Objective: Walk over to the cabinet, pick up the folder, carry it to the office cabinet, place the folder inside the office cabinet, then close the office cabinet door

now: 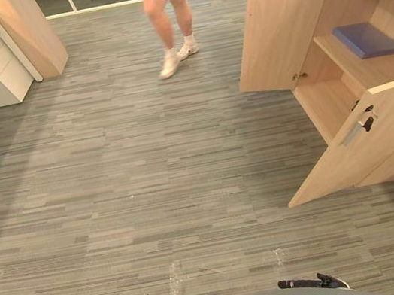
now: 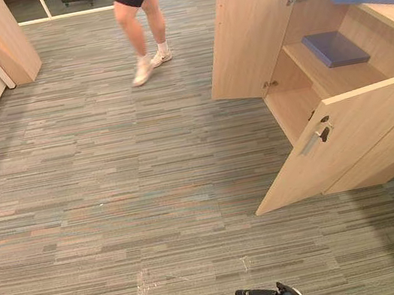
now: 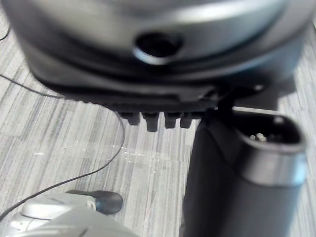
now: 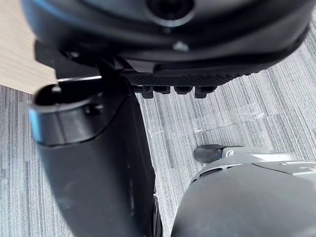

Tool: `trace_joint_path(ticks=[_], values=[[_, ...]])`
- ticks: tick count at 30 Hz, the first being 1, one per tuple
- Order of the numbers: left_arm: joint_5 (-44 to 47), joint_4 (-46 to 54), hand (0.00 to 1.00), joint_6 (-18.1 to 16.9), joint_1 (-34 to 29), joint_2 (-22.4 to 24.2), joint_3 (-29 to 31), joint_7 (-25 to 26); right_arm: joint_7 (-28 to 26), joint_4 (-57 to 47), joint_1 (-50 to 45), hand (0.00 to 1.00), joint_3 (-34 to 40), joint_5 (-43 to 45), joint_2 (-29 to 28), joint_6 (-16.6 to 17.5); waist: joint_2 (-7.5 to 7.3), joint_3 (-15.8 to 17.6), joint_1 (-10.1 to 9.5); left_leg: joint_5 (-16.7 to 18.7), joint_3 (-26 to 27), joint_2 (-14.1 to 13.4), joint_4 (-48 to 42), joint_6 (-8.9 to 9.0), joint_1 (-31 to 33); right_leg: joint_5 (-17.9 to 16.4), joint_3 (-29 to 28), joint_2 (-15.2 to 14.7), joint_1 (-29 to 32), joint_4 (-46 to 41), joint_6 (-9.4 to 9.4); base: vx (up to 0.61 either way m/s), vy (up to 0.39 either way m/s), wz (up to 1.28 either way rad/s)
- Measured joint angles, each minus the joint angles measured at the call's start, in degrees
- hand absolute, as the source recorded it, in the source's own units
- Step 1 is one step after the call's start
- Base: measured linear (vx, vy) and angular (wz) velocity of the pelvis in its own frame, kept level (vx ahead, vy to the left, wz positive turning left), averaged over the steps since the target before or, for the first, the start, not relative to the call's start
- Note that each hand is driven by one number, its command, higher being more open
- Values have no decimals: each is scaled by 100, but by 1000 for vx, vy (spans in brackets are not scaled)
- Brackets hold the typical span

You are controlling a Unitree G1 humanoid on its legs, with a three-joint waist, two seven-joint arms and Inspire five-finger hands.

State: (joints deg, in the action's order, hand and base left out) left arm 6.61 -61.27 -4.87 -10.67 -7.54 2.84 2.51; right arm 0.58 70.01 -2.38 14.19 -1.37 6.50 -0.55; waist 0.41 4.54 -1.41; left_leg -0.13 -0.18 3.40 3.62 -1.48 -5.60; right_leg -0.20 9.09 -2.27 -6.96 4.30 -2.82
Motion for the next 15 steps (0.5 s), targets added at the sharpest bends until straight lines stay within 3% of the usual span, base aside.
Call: trace_joint_path(ticks=[15], values=[[-35, -2, 100, -10, 0, -9, 2, -23, -2, 4, 6, 100, -8, -16, -2, -3, -22, 8, -2, -14, 7, 5, 66, -10, -62, 1, -4, -3, -23, -1, -2, -21, -11, 0]])
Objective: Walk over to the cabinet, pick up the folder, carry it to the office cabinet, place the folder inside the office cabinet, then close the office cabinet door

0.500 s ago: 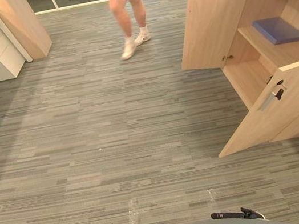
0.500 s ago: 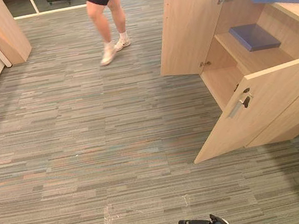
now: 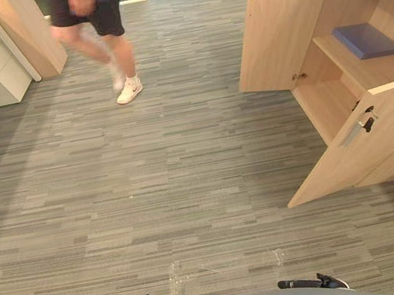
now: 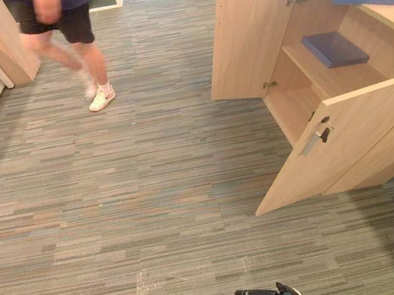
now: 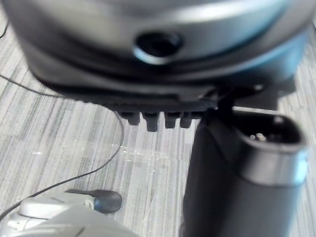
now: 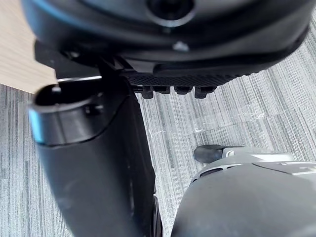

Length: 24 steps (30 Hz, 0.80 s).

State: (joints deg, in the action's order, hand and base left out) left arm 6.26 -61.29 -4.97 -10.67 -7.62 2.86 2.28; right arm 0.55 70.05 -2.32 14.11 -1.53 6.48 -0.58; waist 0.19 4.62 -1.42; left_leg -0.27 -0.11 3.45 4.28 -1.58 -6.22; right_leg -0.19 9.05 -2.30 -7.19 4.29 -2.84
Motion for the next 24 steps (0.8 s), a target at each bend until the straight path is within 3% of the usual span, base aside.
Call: trace_joint_path(ticks=[24], values=[[-488, 75, 100, -33, -4, -23, -93, 118, 12, 16, 4, 100, 229, 0, -47, -3, -18, -1, 1, -13, -25, 14, 0, -17, -3, -1, 26, -10, -6, -4, -1, -4, -3, 0]])
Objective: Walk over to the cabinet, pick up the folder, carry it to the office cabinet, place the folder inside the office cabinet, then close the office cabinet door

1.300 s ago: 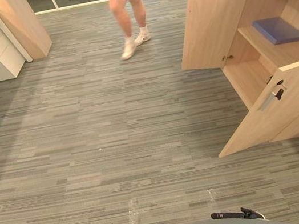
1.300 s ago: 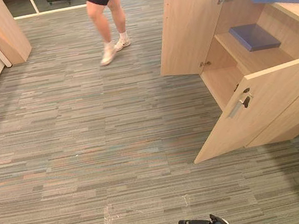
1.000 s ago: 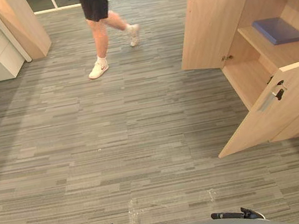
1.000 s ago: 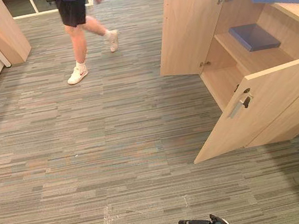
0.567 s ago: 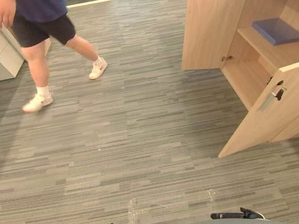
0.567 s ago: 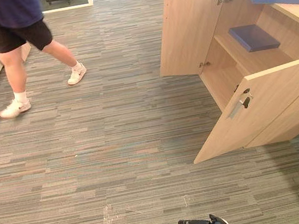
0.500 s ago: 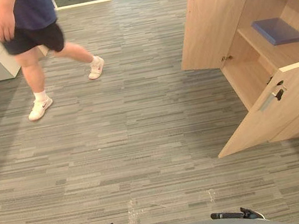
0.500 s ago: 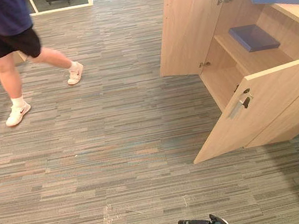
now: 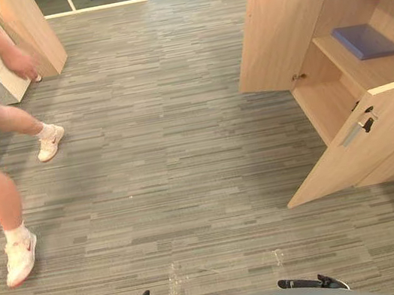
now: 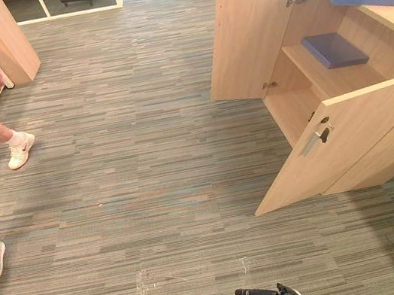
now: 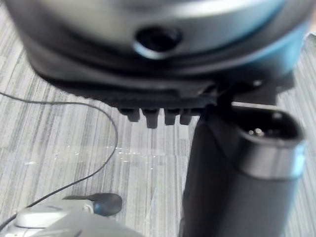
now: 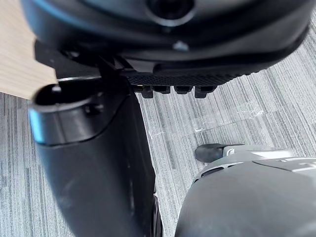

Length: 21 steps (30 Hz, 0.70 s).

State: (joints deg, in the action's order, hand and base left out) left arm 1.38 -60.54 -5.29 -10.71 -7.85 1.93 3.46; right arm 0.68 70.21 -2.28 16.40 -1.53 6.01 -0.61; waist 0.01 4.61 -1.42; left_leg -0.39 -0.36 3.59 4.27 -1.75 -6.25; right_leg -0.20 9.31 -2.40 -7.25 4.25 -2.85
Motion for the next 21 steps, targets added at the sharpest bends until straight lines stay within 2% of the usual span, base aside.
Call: trace_joint_path(ticks=[21], values=[[-3, -13, 100, 3, 3, -17, 14, 9, -9, -2, 21, 100, -258, 0, 23, 0, -40, -12, 1, -28, -14, 15, 43, -13, -1, 0, 13, -12, 14, -2, 0, 0, 0, 0]])
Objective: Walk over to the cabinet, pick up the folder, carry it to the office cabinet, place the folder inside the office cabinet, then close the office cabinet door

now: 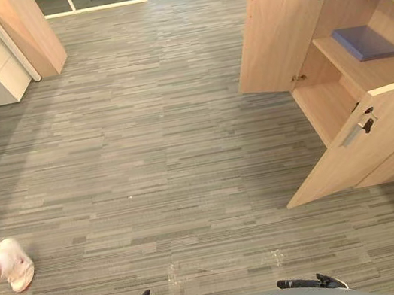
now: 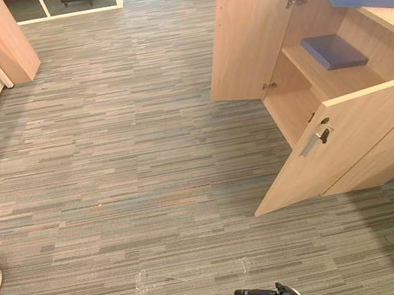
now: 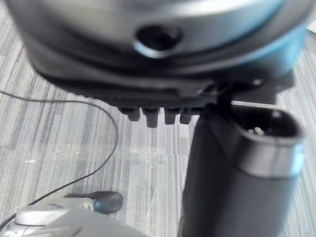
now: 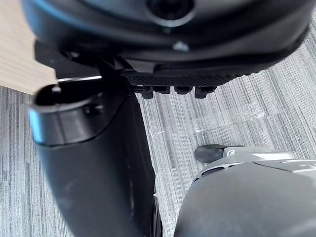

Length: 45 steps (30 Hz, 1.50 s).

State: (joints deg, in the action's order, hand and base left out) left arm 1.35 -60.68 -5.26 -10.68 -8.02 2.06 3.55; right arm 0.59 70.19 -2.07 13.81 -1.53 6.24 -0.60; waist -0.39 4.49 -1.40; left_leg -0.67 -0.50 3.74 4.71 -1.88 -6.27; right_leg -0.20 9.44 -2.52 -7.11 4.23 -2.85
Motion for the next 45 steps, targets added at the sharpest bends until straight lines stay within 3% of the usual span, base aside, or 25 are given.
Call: trace_joint_path(ticks=[15, 19, 22, 26, 28, 30, 32, 33, 36, 39, 40, 42, 43, 45], values=[[-197, -10, 100, 1, 127, -27, -24, 11, -94, 1, 83, 100, -205, 66, 30, -10, -57, 90, 6, -49, 44, 109, 6, -79, 97, 71, -81, -104, 142, -33, -95, -4, 3, -2], [-198, -4, 100, 3, 190, 49, -51, 33, -132, -43, 160, 100, -61, 251, 72, -3, 44, 256, 14, 33, 281, 101, 4, -110, 64, -308, -215, -197, 820, -1338, -152, -71, 42, -33], [-195, -8, 100, 11, 218, 64, 86, 61, -154, -201, 191, 100, 202, 559, -9, 34, 53, 496, 61, 70, 506, 125, -34, -188, -139, -580, 222, -471, 1458, -2871, 47, -67, 76, -27], [-194, -21, 100, 19, 219, 76, 230, 130, -140, -219, 201, 100, 234, 754, -52, 71, 18, 506, 157, 244, 545, 55, -65, -243, -197, -467, 429, -392, 1593, -2134, -65, 7, 53, -13], [-198, -39, 100, 20, 229, 70, 287, 120, -133, -195, 242, 100, 258, 756, -83, 85, -18, 519, 181, 299, 520, -38, -55, -173, -139, -53, 419, -234, 1693, -1123, -241, 90, -13, 4], [-199, -52, 100, 20, 225, 28, 350, 121, -137, -154, 285, 100, 326, 759, -145, 96, -126, 547, 196, 356, 415, -31, -60, -118, -131, 65, 431, -279, 1807, -894, -207, 153, -67, 26], [-206, -61, 100, 22, 199, 25, 534, 116, -139, -113, 285, 100, 379, 752, -197, 89, -238, 500, 241, 514, 197, -26, -139, 15, -166, 126, 439, -323, 1759, -822, -76, 304, -139, 52], [-205, -62, 100, 23, 187, 59, 671, 130, -141, -103, 295, 100, 377, 748, -198, 68, -292, 467, 232, 685, 75, -80, -270, 118, -164, 355, 473, -277, 1707, -836, 172, 374, -166, 49], [-188, -68, 100, 29, 103, 277, 1074, 132, -158, -111, 291, 100, 412, 745, -137, 34, -123, 370, 167, 1147, -18, -499, -664, 425, -146, 203, 573, 111, 1541, -855, 399, 421, -165, 18], [34, -57, 100, 58, 85, 428, 1640, 119, -156, -211, 313, 100, 433, 753, -335, 19, -105, 346, 47, 1877, -159, -941, -2687, 916, 382, 36, 592, 624, 943, -555, 670, 490, -170, -17], [96, -48, 100, 59, 119, 474, 1752, 112, -158, -260, 300, 100, 403, 764, -399, 21, -89, 351, 24, 1927, -162, -1019, -3341, 993, 589, -11, 590, 706, 784, -502, 728, 425, -142, -14], [283, 68, 100, 48, 162, 645, 2129, 103, -182, -399, 309, 100, 259, 884, -394, 48, 81, 336, -38, 1487, -131, -1327, -5705, 1125, 1361, -176, 508, 964, 243, -385, 938, 385, -58, -22], [310, 75, 100, 51, 166, 688, 2159, 103, -171, -412, 329, 100, 232, 882, -394, 61, 117, 338, -80, 1495, -67, -1397, -6136, 1101, 1516, -220, 422, 997, 123, -374, 980, 360, 42, -43], [512, 163, 100, 47, 189, 722, 2210, 92, -145, -335, 529, 100, 215, 878, -501, 87, 107, 369, -284, 1754, 309, -1499, -6849, 697, 2016, -387, 34, 889, -255, -362, 995, 385, 143, -59]])
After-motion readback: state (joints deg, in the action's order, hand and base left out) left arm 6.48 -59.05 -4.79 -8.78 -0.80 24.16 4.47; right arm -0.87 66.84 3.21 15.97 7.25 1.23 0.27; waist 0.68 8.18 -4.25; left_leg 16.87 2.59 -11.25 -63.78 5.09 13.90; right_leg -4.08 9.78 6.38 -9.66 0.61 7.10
